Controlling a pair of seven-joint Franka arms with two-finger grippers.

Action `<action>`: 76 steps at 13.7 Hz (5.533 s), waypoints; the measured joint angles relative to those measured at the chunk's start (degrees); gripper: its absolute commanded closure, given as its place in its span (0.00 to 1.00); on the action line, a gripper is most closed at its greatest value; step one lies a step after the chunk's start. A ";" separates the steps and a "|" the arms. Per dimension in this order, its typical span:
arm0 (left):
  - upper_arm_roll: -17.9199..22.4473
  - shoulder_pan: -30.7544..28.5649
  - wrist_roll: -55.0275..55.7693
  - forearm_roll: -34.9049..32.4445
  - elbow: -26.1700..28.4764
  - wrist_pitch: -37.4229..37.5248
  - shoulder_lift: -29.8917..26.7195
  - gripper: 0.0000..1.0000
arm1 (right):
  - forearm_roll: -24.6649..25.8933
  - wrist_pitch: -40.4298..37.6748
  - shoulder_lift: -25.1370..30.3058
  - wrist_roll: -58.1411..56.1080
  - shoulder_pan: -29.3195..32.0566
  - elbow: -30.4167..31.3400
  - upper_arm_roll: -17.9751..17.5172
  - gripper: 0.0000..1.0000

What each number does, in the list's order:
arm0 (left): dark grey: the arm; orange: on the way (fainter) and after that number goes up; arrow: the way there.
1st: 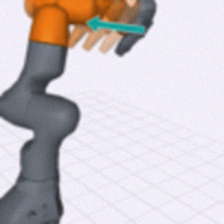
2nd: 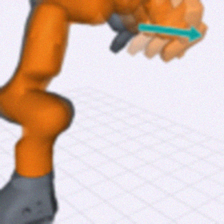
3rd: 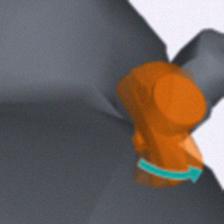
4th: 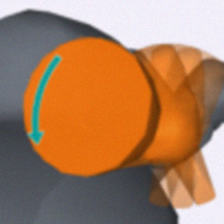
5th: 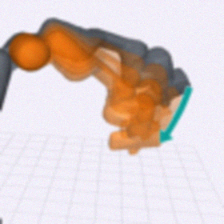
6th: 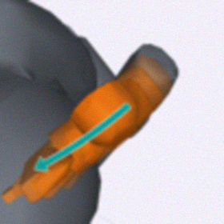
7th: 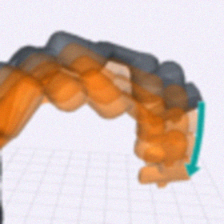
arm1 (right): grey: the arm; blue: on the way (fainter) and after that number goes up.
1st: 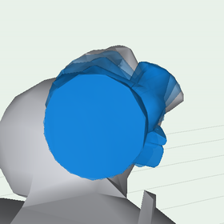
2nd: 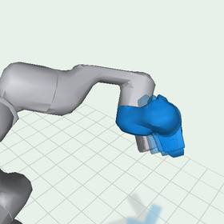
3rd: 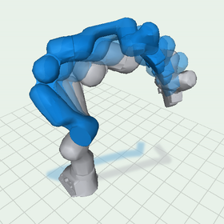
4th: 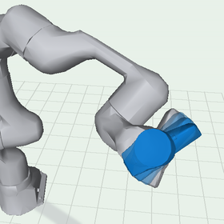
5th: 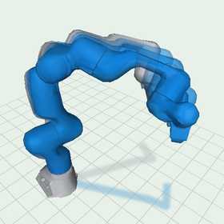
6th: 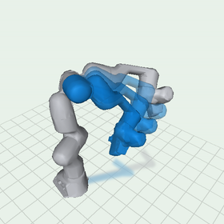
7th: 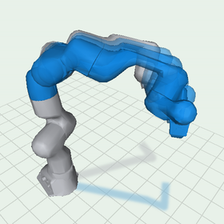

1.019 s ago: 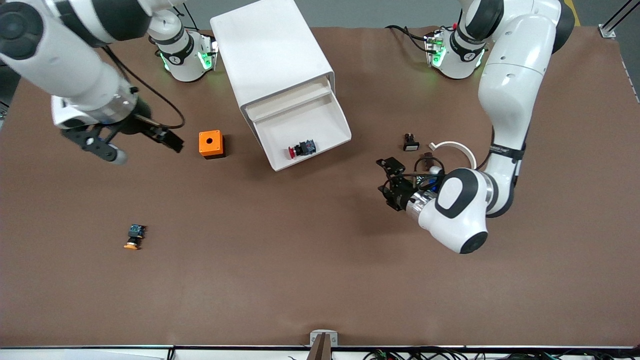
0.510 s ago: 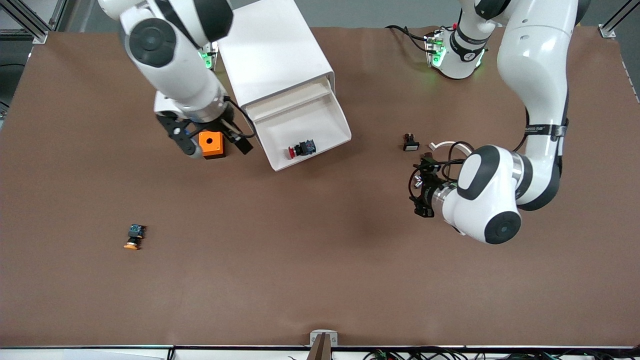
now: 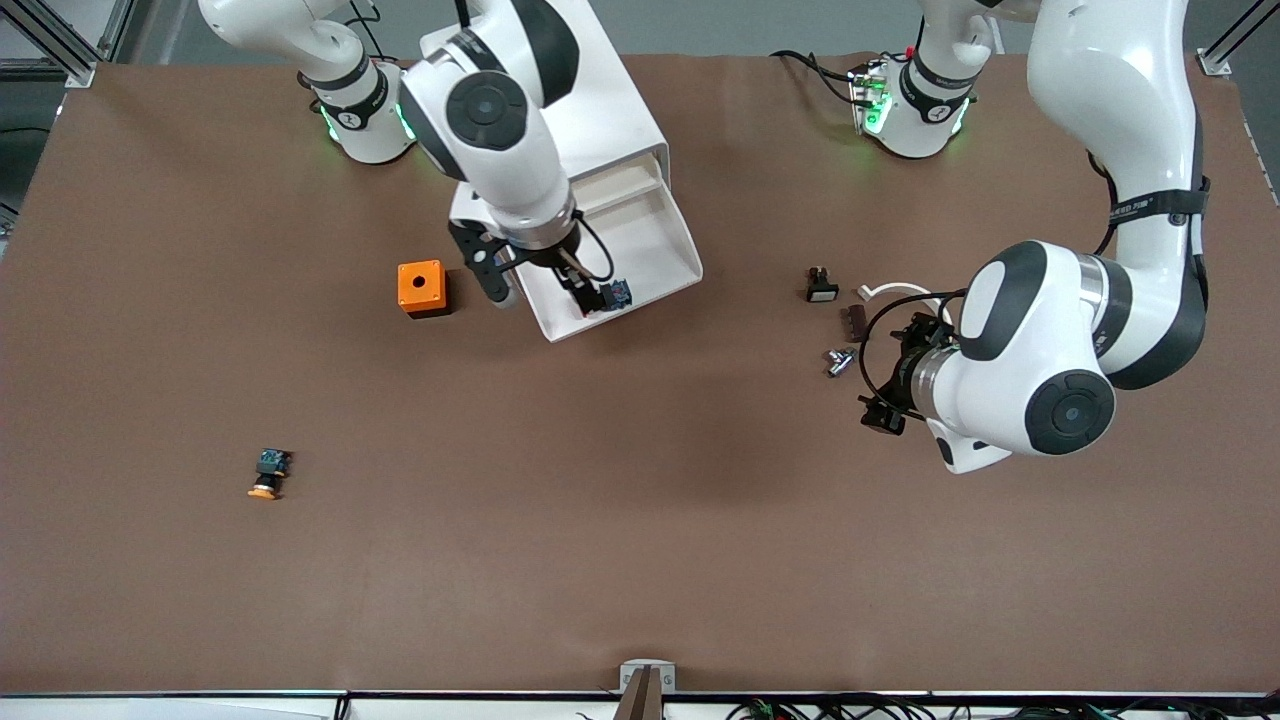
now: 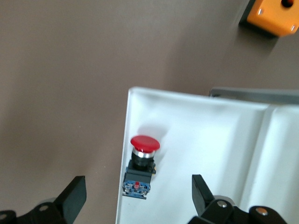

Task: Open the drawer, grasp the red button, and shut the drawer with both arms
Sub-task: 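Lower the right gripper into the drawer and grasp the red button, then lift the red button out with the right gripper while the left gripper approaches, then carry the red button toward the yellow button while the left gripper pushes drawer shut, then set the red button beside the yellow button and open the right gripper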

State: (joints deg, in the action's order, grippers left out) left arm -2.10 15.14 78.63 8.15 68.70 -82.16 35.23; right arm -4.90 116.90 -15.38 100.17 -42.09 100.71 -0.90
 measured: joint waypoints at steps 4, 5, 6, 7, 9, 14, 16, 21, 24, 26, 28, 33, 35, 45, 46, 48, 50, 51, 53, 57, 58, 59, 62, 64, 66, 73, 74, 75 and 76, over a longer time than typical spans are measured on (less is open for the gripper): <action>-0.22 1.34 -4.98 -1.82 0.56 -3.54 0.01 0.01 | 2.13 5.02 -2.11 5.36 -3.54 3.12 0.03 0.00; -0.33 1.74 -7.64 -2.10 0.60 -4.21 0.01 0.00 | 2.78 5.71 -2.67 6.28 -3.92 3.25 0.04 0.00; -0.42 2.11 -10.05 -2.52 0.64 -4.68 0.01 0.00 | 3.13 6.26 -3.20 6.72 -4.13 3.35 0.05 0.00; -0.52 2.33 -12.75 -2.92 0.72 -5.02 0.01 0.00 | 3.41 6.75 -3.65 6.93 -4.21 3.41 0.05 0.01; -0.64 2.46 -19.56 -3.01 1.01 -5.40 0.01 0.00 | 3.99 7.84 -4.35 7.42 -4.22 3.44 0.13 0.04; -3.39 2.59 -23.35 -3.02 2.51 -9.02 0.40 0.00 | 5.05 8.72 -5.39 8.29 -4.43 3.48 0.13 0.46; -4.22 3.22 -23.35 -3.02 3.23 -11.19 1.04 0.00 | 5.12 8.72 -5.39 8.24 -4.43 3.44 0.13 0.65; -4.68 7.13 -23.00 -2.91 5.43 -18.01 2.58 0.00 | 5.65 8.79 -5.38 6.97 -4.49 3.21 0.13 1.00; -4.80 9.12 -22.82 -0.83 5.48 -20.00 3.45 0.00 | 6.19 7.99 -5.15 4.93 -4.35 1.48 0.75 1.00; -4.87 10.73 -22.35 0.31 5.70 -21.46 3.91 0.00 | 6.18 3.53 -4.38 -0.14 -2.59 -1.97 1.43 1.00; -4.96 12.86 -21.22 0.39 6.55 -23.61 4.40 0.00 | 6.11 -0.65 -3.26 -8.26 1.45 -5.17 1.59 1.00; -5.09 18.31 -19.73 0.43 7.33 -25.98 4.82 0.00 | 0.27 -5.57 -0.63 -39.16 13.71 -6.72 1.95 1.00; -5.07 20.74 -18.03 0.43 7.68 -26.17 5.00 0.00 | -0.06 -6.80 -0.50 -49.98 18.75 -6.90 2.09 1.00; -5.12 28.03 -12.31 0.42 9.74 -28.53 6.41 0.00 | -0.26 -2.82 -8.22 -87.46 35.08 -6.36 2.21 1.00; -5.12 29.03 -11.28 0.42 9.99 -28.53 6.32 0.00 | -0.25 -1.16 -9.74 -88.50 35.45 -6.32 2.21 1.00; -5.12 30.92 -9.53 0.41 10.74 -28.52 5.76 0.00 | -0.24 2.89 -13.10 -89.84 35.95 -6.26 2.21 1.00; -5.27 32.26 -8.36 0.41 11.65 -28.51 4.70 0.00 | -0.24 7.24 -16.52 -91.48 36.56 -6.25 2.21 1.00; -5.65 32.61 -7.74 0.41 11.96 -28.48 4.18 0.00 | -0.24 9.05 -18.09 -92.41 37.00 -6.25 2.22 1.00; -6.94 32.77 -6.69 0.41 12.61 -28.48 3.37 0.00 | -0.24 11.56 -20.55 -93.95 37.93 -6.27 2.23 0.99; -8.56 33.33 -6.42 0.41 13.11 -28.48 3.04 0.00 | -0.24 13.95 -22.37 -94.85 39.00 -6.28 2.22 0.96; -8.60 33.79 -6.42 0.41 13.20 -28.48 3.04 0.00 | -0.24 14.57 -22.79 -94.87 39.18 -6.27 2.22 0.92; -8.60 34.28 -6.42 0.33 13.25 -28.48 3.04 0.00 | -0.24 15.23 -23.26 -94.89 39.34 -6.25 2.23 0.86; -8.58 35.05 -6.42 -0.42 13.29 -28.53 3.04 0.00 | -0.24 16.71 -24.86 -94.92 39.61 -6.20 2.22 0.64; -8.58 35.55 -6.49 -0.53 13.31 -28.53 3.04 0.00 | -0.24 18.19 -25.94 -94.92 40.01 -6.19 2.23 0.44; -8.48 35.87 -6.65 -1.27 13.31 -28.58 3.03 0.00 | -0.24 18.65 -26.32 -94.92 40.46 -6.22 2.23 0.00; -8.20 35.62 -12.29 -1.37 13.29 -28.60 2.99 0.00 | -0.24 15.65 -20.81 -95.00 40.57 -8.13 1.99 0.00; -8.13 35.21 -12.29 -1.37 13.26 -28.60 2.83 0.00 | -0.24 13.83 -18.89 -95.00 40.58 -8.17 1.99 0.00; -8.00 34.30 -12.28 -1.37 13.22 -28.60 2.50 0.00 | -0.24 12.15 -16.92 -95.00 40.58 -8.18 1.98 0.00; -7.89 32.82 -12.28 -1.37 13.14 -28.60 2.05 0.00 | -0.24 10.65 -14.94 -95.37 40.58 -8.18 1.96 0.00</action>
State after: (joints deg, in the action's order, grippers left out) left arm -9.98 47.96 66.35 6.78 81.83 -110.76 37.28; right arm -5.14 127.55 -30.32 4.80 -1.51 92.53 1.05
